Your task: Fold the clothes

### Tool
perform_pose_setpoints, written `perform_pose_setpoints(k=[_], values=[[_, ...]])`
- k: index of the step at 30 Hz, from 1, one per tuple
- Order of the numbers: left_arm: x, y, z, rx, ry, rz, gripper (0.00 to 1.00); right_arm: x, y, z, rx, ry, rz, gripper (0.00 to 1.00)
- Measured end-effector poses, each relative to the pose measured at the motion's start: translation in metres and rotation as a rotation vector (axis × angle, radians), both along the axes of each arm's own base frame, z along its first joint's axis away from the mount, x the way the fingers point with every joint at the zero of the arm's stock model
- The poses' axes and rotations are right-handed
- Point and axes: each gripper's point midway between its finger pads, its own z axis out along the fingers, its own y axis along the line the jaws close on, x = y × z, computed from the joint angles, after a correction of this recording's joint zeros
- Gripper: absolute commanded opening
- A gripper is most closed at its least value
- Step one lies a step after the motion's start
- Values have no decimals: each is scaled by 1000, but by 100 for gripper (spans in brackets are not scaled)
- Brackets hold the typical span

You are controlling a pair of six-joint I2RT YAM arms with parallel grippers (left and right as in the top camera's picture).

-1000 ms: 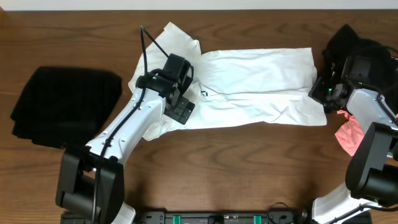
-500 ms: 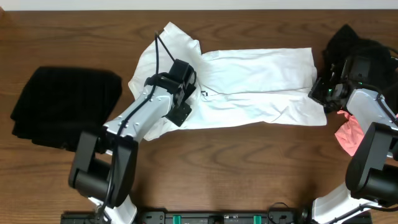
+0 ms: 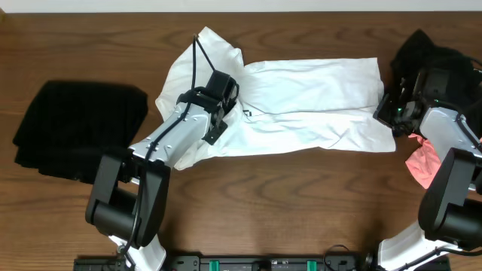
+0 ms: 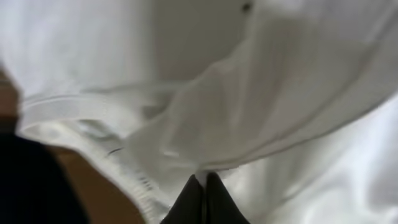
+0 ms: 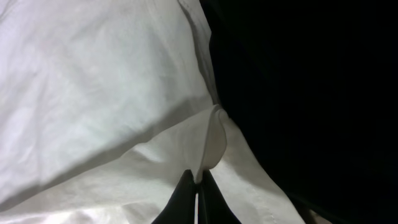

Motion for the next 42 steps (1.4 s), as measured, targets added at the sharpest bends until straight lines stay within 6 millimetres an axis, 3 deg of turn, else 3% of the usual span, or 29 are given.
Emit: perform_pose_setpoints(k=[5, 15, 17, 18, 19, 20, 21, 22, 26, 32, 38, 42], values=[[19, 5, 8, 25, -85, 12, 6, 0, 0, 0, -1, 0, 1, 1], [91, 17, 43, -63, -393, 105, 7, -2, 0, -1, 1, 8, 2, 1], [101, 24, 50, -74, -436, 127, 17, -3, 1, -1, 3, 12, 2, 1], [105, 28, 52, -80, -452, 141, 48, -3, 1, -1, 3, 13, 2, 1], [107, 31, 53, -80, -457, 145, 61, -3, 1, -1, 3, 14, 2, 1], [107, 34, 53, -79, -459, 150, 83, -3, 1, -1, 3, 15, 2, 1], [107, 37, 53, -77, -458, 156, 98, -4, 1, -2, 3, 16, 2, 1], [107, 38, 52, -77, -453, 159, 98, -4, 1, -2, 3, 17, 2, 1], [93, 42, 42, -58, -384, 169, 98, -5, 1, -2, 5, 21, 2, 1], [42, 50, 29, -81, -202, 322, 98, -12, 3, -5, 11, 53, 9, 1], [-16, 26, 50, -302, -29, 515, 99, -26, 7, -10, 25, 112, 15, 1], [-43, 11, 48, -385, 88, 641, 91, -38, 11, -13, 39, 164, 18, 1]])
